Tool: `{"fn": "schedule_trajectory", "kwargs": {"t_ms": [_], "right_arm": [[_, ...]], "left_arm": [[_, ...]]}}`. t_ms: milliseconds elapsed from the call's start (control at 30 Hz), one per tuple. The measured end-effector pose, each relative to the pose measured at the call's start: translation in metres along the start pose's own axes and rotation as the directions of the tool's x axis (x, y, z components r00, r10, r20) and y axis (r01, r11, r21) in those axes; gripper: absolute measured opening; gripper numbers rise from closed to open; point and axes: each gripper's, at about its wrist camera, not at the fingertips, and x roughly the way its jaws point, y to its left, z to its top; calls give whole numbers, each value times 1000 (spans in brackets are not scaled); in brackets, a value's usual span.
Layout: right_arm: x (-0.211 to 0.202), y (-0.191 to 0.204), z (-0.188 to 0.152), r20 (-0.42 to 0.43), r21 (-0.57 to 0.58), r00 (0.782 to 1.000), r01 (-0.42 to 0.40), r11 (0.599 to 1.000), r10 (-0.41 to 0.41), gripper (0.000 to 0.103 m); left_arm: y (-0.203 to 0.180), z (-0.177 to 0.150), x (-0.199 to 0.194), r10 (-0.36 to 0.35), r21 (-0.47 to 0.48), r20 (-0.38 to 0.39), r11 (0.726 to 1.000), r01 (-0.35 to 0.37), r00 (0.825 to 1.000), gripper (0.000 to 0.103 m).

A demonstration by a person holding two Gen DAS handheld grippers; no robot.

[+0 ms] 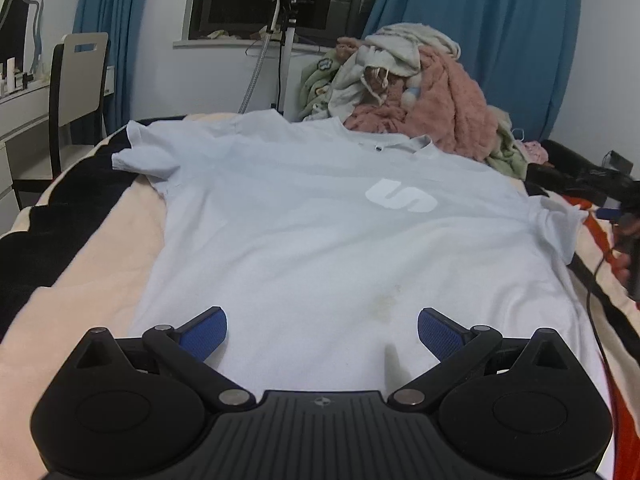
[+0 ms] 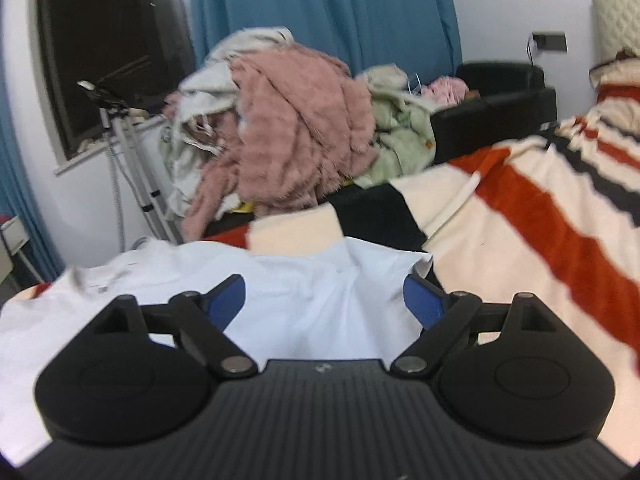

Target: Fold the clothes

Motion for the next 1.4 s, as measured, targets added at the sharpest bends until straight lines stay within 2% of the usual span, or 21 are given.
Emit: {"fn": "schedule_trajectory", "kwargs": {"t_ms": [100,200,267,300,400,533,633,733,833,900,933,1000,1033,1067,1100,1133,1200,1233,1367,1400], "right_arm": [[-66,18,-6,17,-41,1000,-22,999,23,87],[-137,41,-18,-16,-78,999,-45,996,44,87],[-192,55,-30,-46,-109,994,-100,989,95,87],[-219,61,-37,-56,-131,987,-158,979,152,87],[-281,74,-58,-40,-187,970,-242,952,239,87],[-332,75,-94,-12,-221,957,-286,932,291,87],[-350,65,-117,14,-190,954,-292,937,300,87],[-351,50,-114,68,-123,959,-264,957,274,87],[-344,26,-106,111,26,959,-263,964,259,87],[-338,10,-105,111,116,963,-258,959,246,87],[-335,4,-105,109,150,965,-253,956,239,87],[-332,-3,-107,102,189,967,-250,950,234,87],[-332,-5,-108,102,199,965,-258,945,241,87],[-333,-6,-109,106,202,962,-268,942,251,87],[-335,-6,-109,111,196,961,-270,943,253,87],[-336,-5,-109,116,190,960,-273,943,255,87],[-339,-4,-108,139,170,957,-275,946,254,87],[-341,-4,-107,153,163,955,-278,947,254,87],[-359,-12,-105,252,147,938,-281,948,239,87],[-363,-13,-104,275,145,935,-272,951,226,87]], "left_arm": [[-6,-1,-18,-18,24,29,1000,17,999,102],[-14,-3,-39,-49,54,56,997,46,997,102],[-20,-6,-54,-52,76,75,996,46,996,102],[-23,-7,-61,-58,90,84,995,50,995,102],[-29,-11,-78,-83,108,91,992,73,992,102],[-38,-19,-93,-129,133,82,984,117,988,102],[-44,-25,-95,-205,143,43,970,197,978,95],[-54,-33,-86,-324,139,-51,935,328,945,83],[-66,-46,-70,-447,94,-173,879,467,877,70],[-76,-58,-58,-479,74,-246,857,509,843,62],[-80,-62,-56,-484,84,-259,851,518,836,60],[-89,-69,-56,-487,115,-269,840,530,831,43],[-93,-73,-55,-489,131,-274,834,535,828,38],[-97,-77,-55,-490,146,-279,828,541,826,28],[-101,-80,-54,-492,162,-284,822,547,823,12],[-105,-84,-54,-493,177,-289,815,552,821,6],[-113,-85,-63,-520,191,-272,796,575,810,3],[-117,-83,-68,-543,184,-260,783,594,798,3],[-165,-77,-93,-641,166,-229,716,678,733,3],[-180,-78,-97,-653,171,-230,703,691,721,3]]}}
